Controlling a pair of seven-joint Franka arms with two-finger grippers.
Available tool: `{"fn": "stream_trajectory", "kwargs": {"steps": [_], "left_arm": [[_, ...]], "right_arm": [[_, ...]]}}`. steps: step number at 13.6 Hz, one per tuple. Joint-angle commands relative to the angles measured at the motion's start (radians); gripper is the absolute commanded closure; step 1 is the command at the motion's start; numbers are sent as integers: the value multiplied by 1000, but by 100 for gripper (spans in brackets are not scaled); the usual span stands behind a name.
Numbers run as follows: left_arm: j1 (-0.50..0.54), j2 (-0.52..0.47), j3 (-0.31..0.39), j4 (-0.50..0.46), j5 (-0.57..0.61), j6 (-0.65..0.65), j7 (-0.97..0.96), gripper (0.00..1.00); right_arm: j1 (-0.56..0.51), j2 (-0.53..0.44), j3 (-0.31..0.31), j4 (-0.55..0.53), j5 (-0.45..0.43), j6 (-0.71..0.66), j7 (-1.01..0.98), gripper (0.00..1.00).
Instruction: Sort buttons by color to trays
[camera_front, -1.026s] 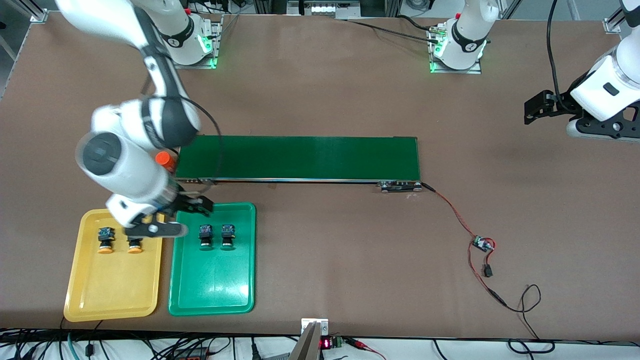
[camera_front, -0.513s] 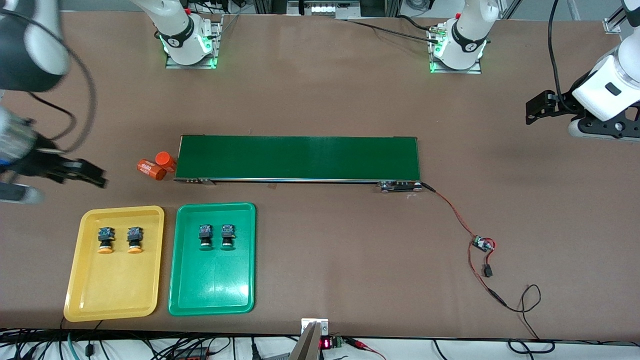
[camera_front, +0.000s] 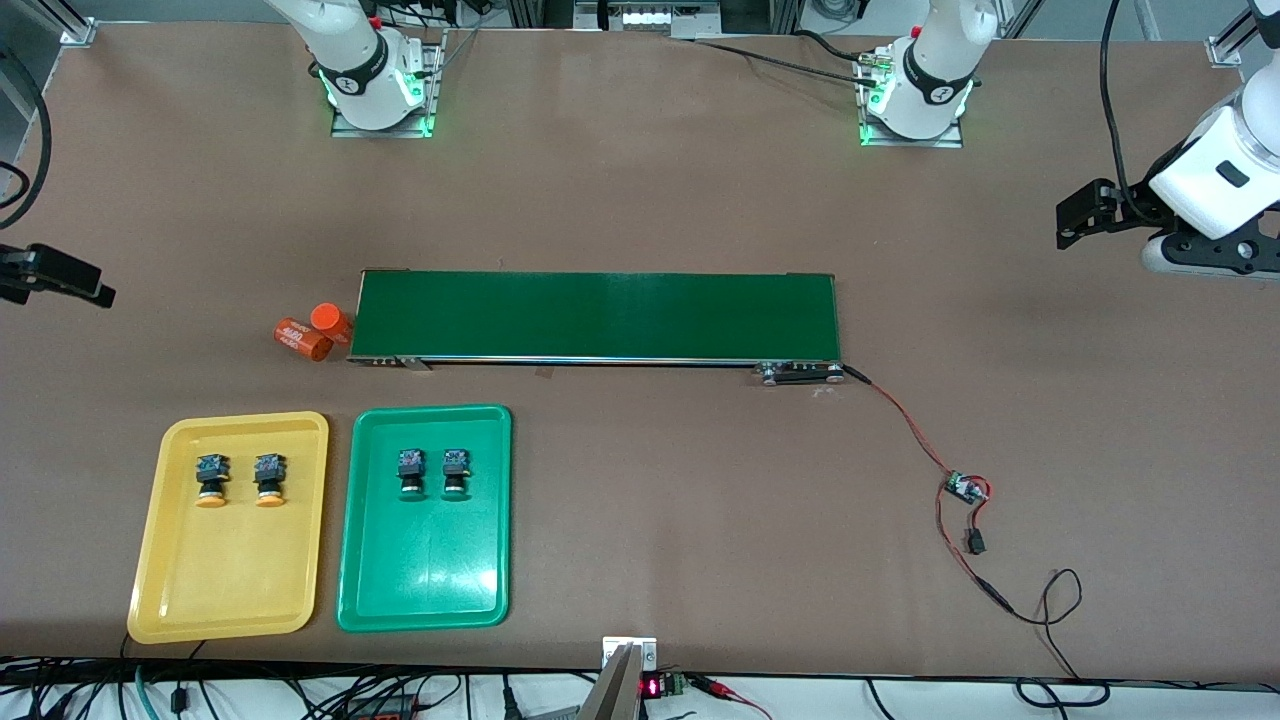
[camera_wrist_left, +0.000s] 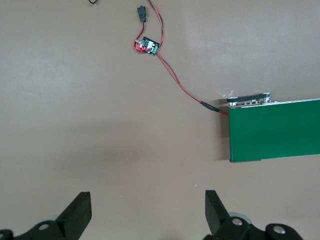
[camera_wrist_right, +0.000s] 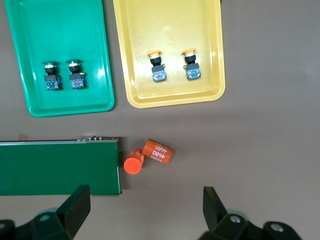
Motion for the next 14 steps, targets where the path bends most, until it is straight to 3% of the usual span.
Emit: {"fn": "stream_trajectory", "kwargs": {"steps": [1,7,11,14], "left_arm": [[-8,7,-2,28,28,-22,9,0],[-3,5,-24,28,26,-24,9,0],[1,7,-25,28,26,-24,8,0],[6,7,-23,27,26,-24,11,0]], "right_arm": [[157,-37,-142,-34,-6,-5,-9,0],[193,-58,-157,-57,-12,3,21,0],[198,-158,-155,-192,-45,72,21,0],[198,-184,-154,-197,-46,43,43,0]]}}
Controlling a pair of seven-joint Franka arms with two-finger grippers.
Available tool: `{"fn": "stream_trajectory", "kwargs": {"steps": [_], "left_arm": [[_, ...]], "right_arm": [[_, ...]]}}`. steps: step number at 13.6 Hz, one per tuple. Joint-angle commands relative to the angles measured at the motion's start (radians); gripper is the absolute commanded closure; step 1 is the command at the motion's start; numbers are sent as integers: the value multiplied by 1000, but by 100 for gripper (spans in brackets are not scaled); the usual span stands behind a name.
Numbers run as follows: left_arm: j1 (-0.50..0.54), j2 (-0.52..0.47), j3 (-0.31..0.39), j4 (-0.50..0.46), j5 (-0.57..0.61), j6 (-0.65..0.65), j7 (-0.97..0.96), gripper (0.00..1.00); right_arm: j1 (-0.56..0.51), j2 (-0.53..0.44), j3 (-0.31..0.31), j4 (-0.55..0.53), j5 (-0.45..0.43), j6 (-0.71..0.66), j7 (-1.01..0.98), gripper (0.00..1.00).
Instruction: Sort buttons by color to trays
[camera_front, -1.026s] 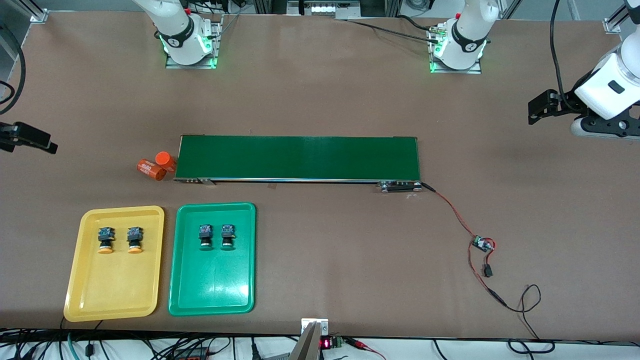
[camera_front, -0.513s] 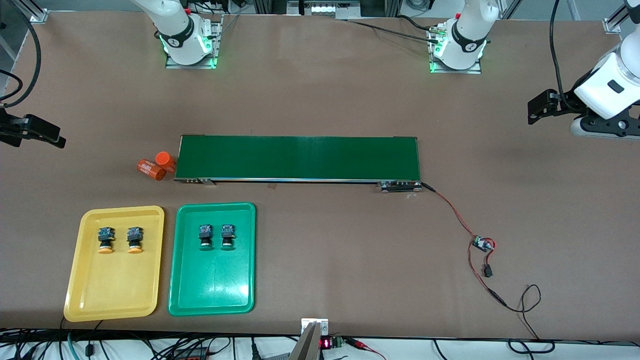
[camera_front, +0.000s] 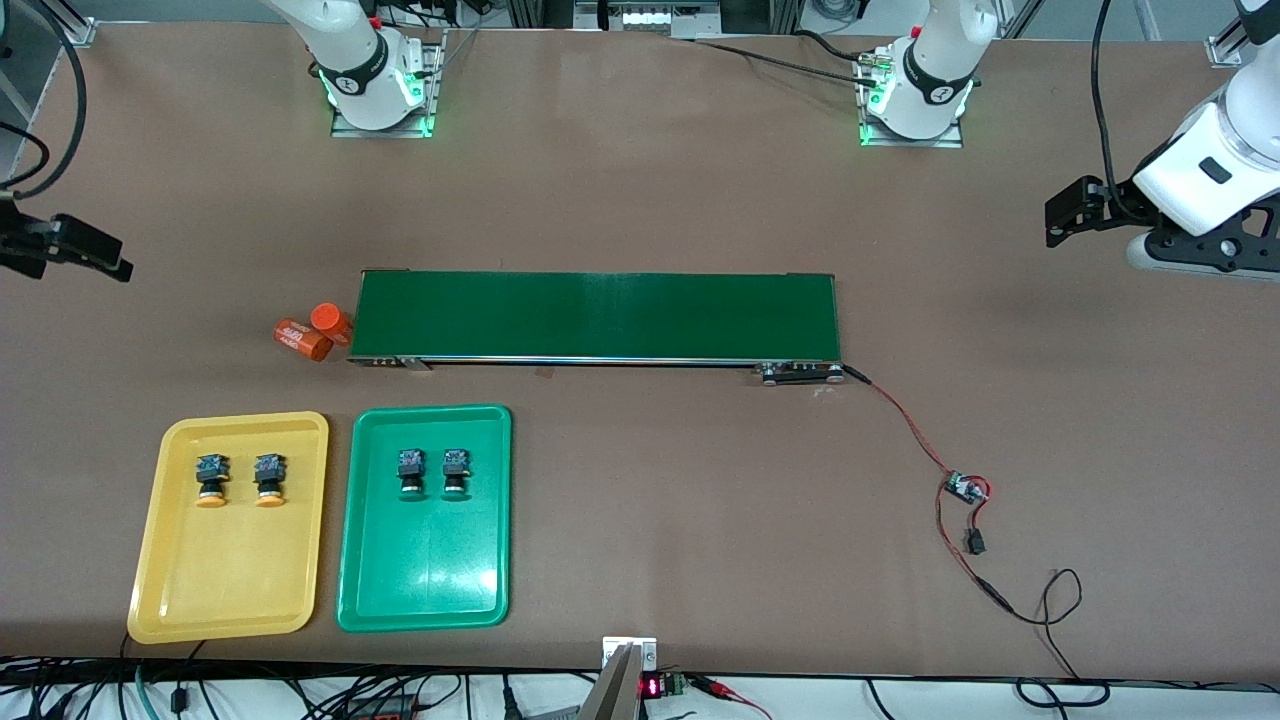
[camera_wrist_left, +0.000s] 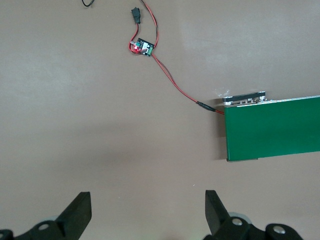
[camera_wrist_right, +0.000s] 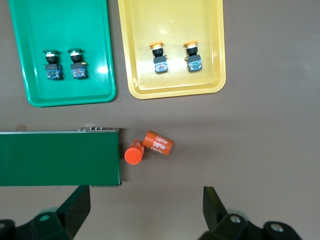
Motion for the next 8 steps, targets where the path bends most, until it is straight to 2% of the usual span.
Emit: {"fn": "stream_trajectory", "kwargs": {"steps": [1,3,8], "left_arm": [[2,7,-2,25,26,-23,11,0],[1,5,-5,25,26,-23,8,0],[-1,5,-5,26,26,-28,6,0]], "right_arm": [[21,-66,-5,-51,-18,-4,30,0],[21,-67,13,-48,-18,-6,32,0],[20,-63,13,-33,-14,-25,32,0]]}}
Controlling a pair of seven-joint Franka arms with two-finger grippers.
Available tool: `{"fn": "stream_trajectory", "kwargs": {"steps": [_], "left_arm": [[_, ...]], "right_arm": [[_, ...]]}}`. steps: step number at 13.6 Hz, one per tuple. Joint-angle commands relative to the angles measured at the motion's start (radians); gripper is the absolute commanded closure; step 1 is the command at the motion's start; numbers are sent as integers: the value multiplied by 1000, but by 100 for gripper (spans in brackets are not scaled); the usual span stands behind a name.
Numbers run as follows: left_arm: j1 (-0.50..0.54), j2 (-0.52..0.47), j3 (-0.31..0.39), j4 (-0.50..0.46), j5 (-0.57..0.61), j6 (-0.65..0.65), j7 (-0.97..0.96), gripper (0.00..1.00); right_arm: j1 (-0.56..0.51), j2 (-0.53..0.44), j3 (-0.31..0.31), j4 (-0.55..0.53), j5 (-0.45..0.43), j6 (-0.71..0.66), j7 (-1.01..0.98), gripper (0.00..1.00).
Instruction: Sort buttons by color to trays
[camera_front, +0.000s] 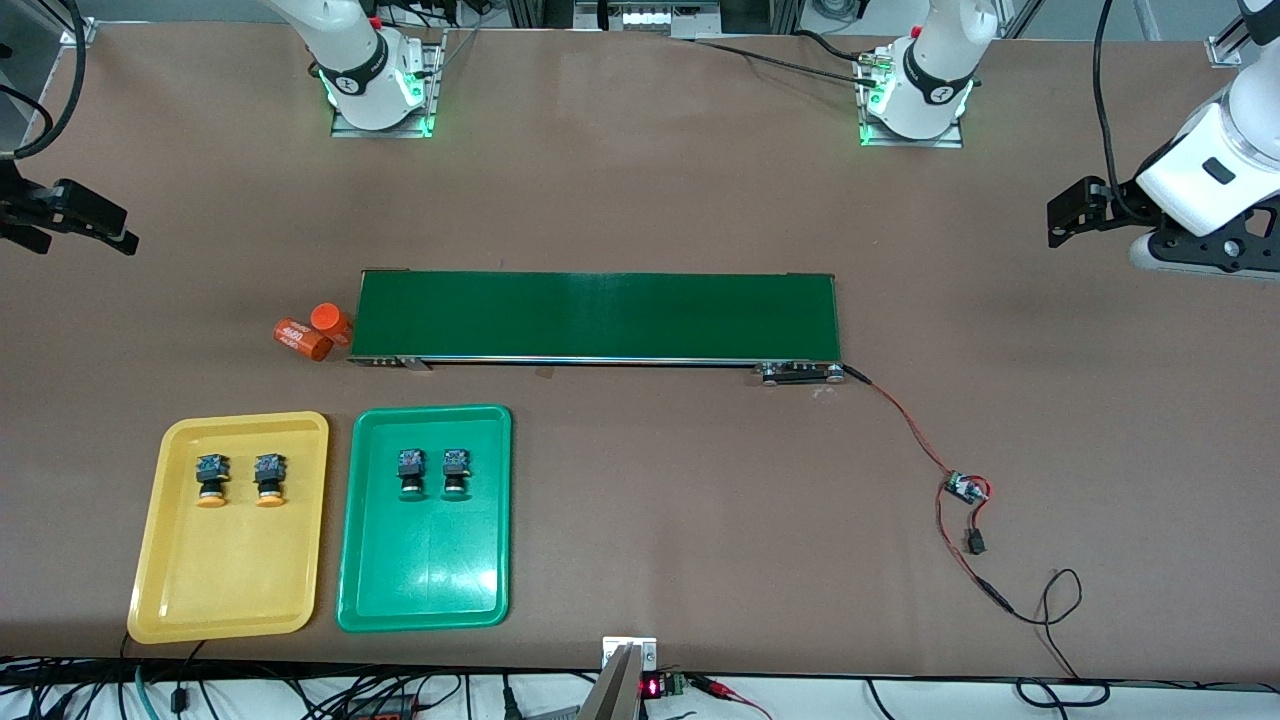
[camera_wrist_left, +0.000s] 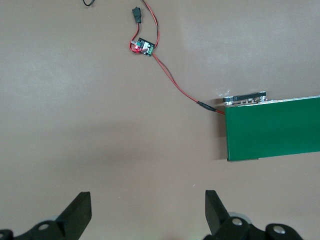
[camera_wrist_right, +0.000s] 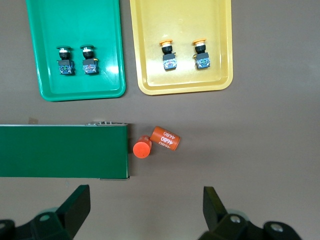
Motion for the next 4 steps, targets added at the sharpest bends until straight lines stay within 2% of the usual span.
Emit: {"fn": "stream_trajectory", "kwargs": {"steps": [1,4], "left_arm": [[-5,5,-5,26,26,-29,5,0],[-5,7,-5,26,26,-29,5,0]], "right_arm": [[1,-20,0,-8,-14,-13,13,0],[4,-19,3,-8,-15,-23,4,0]]}}
